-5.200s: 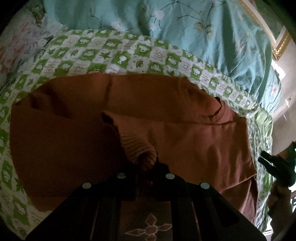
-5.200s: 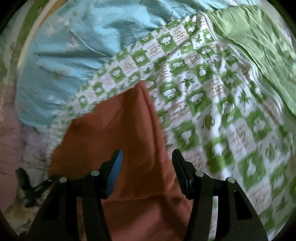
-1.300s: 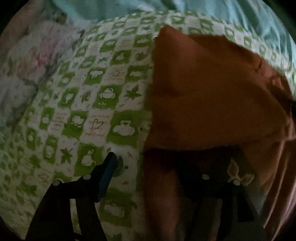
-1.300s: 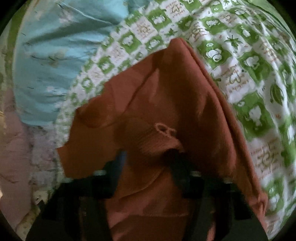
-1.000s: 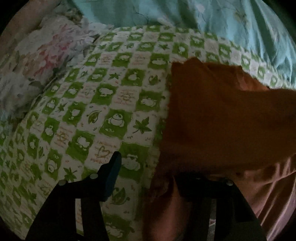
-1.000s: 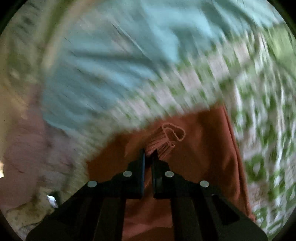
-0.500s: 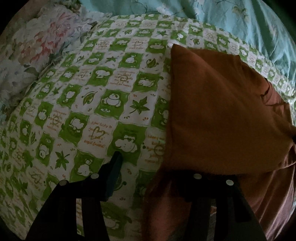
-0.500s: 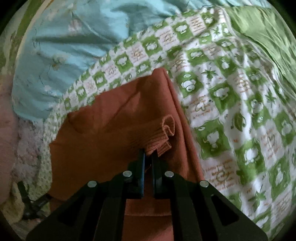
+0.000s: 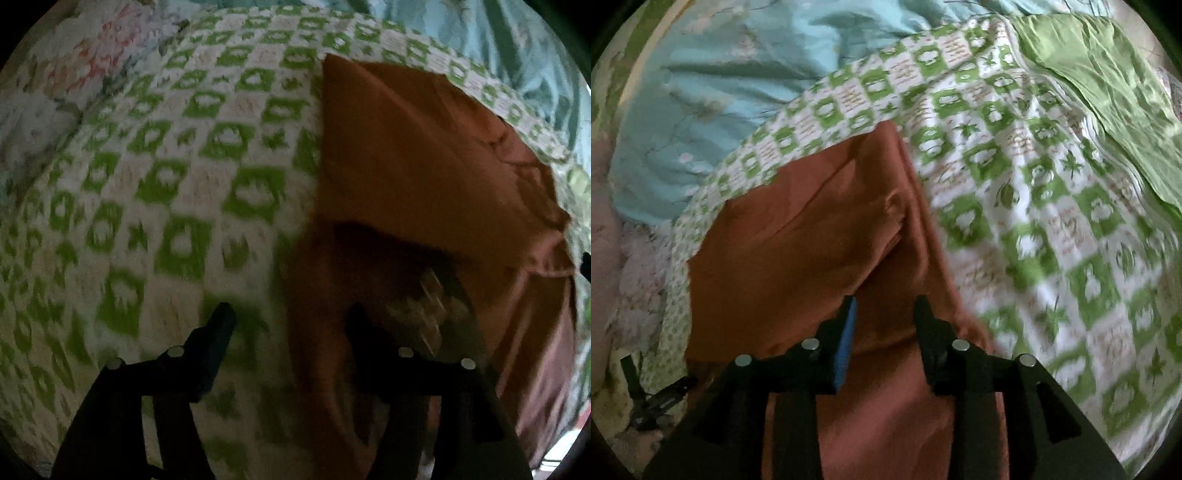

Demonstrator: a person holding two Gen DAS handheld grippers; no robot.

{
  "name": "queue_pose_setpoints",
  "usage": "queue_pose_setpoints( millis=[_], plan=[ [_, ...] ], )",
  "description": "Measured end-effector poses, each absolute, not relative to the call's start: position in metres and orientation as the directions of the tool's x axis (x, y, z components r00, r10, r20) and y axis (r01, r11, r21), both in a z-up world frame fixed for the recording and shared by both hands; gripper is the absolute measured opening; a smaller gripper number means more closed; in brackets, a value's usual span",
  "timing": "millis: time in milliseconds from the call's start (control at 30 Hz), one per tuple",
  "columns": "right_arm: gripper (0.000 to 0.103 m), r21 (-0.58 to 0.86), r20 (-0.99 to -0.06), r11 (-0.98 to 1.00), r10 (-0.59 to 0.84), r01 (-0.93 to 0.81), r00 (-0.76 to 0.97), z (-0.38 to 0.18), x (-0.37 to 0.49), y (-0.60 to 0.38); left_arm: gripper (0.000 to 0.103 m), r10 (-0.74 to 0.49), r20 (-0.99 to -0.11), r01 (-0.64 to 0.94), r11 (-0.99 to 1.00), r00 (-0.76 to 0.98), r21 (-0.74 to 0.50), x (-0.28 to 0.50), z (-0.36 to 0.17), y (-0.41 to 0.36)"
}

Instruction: Fold small clothes

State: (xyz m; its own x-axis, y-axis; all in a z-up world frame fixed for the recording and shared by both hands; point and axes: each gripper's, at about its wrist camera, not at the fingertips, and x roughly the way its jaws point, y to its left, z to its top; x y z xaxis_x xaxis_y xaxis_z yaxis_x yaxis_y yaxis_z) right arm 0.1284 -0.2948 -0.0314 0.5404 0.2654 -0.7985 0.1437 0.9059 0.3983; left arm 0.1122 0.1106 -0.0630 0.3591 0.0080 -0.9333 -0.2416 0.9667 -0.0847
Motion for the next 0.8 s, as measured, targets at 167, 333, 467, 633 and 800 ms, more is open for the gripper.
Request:
queue_pose_setpoints(
  millis=[167,333,467,633,800],
  plan=[
    [0.037,0.408,-0.79,0.91,0.308,0.079,0.53,-0.021,0.095,-0.272,0.074,-0.03,-0.95,-0.197,0.976,0.31,-0.095,0.063,-0.055,0.084],
    [0.038,0.413,-0.788,0.91,0.337,0.036,0.515,-0.016,0.066,-0.25,0.075,-0.119,-0.96,-0.189,0.967,0.253,-0.17,0.026,-0.053,0.067],
    [0.038,0.413,-0.79,0.911,0.356,0.005,0.5,-0.015,0.047,-0.234,0.075,-0.191,-0.958,-0.183,0.956,0.213,-0.231,0.012,-0.059,0.053],
    [0.038,0.427,-0.784,0.904,0.376,-0.009,0.494,-0.013,0.029,-0.226,0.033,-0.198,-0.967,-0.12,0.968,0.163,-0.219,0.008,-0.074,0.051],
    [0.038,0.429,-0.773,0.903,0.365,0.004,0.519,-0.001,0.005,-0.237,0.007,-0.265,-0.928,-0.037,0.958,0.262,-0.285,-0.024,-0.051,0.071]
  ],
)
